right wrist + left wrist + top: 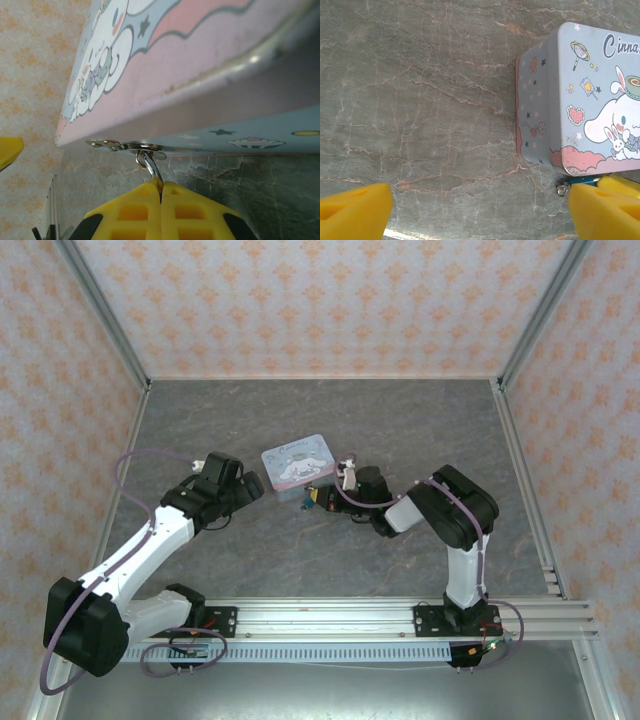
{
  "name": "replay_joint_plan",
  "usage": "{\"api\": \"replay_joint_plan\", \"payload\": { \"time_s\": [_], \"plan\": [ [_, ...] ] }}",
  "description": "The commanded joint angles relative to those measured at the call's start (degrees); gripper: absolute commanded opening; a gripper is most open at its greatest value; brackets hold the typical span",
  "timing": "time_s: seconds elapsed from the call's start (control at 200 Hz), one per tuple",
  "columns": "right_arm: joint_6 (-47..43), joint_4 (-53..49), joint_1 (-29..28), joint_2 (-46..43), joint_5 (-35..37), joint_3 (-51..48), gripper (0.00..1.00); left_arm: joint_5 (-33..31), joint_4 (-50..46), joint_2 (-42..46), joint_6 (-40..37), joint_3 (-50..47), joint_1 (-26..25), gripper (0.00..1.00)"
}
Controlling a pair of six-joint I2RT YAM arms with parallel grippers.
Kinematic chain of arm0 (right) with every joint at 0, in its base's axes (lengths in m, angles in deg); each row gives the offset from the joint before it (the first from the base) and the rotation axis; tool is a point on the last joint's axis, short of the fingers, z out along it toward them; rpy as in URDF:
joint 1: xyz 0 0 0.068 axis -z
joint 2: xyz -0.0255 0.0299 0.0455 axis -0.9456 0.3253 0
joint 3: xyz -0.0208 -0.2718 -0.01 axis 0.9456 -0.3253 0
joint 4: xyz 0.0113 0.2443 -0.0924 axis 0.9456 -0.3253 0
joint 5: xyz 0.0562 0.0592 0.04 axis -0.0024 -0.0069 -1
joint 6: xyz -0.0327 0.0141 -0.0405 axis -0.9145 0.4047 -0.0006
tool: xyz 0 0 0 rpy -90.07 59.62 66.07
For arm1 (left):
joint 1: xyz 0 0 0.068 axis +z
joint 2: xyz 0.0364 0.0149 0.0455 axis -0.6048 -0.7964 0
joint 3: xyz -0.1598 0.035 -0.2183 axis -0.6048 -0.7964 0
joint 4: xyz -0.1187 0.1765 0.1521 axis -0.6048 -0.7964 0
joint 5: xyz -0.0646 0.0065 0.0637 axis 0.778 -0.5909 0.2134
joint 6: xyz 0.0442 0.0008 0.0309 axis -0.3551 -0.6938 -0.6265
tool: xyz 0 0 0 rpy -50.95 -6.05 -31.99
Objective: Unlock a padlock with a key
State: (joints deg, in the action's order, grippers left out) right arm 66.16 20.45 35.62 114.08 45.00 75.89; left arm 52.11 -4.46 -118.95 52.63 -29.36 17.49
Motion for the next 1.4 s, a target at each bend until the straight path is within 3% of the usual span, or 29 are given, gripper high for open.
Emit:
{"api": "replay_joint_plan", "payload": {
  "time_s": [0.0,0.3,0.55,0.826,1.076,1.231,1.396],
  "plan": [
    [1.66,4.98,0.68,-1.16,1.58,-0.49,0.0,-2.26,-1.39,-0.41,0.04,0.28,0.13,0.91],
    [1.86,5.07,2.55,-3.76,2.87,-2.57,0.0,-1.81,-0.32,1.2,-0.05,0.13,0.18,0.94],
    [-2.62,-3.34,3.84,-12.38,3.86,-6.13,0.0,-2.34,0.01,2.26,-0.48,0.27,0.14,1.0],
    [-9.56,-25.21,3.82,-30.3,3.26,-8.66,0.0,-2.09,2.45,3.11,-2.01,0.34,0.13,1.0],
    [-17.25,-54.97,3.78,-46.21,1.34,-6.11,0.0,-1.63,3.99,4.65,-4.25,0.05,0.13,1.0],
    [-19.11,-70.57,3.71,-49.48,-1.33,-3.59,0.0,-1.82,6.52,6.83,-4.43,-1.78,0.13,1.0],
    [-18.66,-79.78,3.75,-47.92,-1.82,-1.97,0.0,-2.52,6.78,7.44,-4.57,-2.07,0.13,1.0]
  ]
}}
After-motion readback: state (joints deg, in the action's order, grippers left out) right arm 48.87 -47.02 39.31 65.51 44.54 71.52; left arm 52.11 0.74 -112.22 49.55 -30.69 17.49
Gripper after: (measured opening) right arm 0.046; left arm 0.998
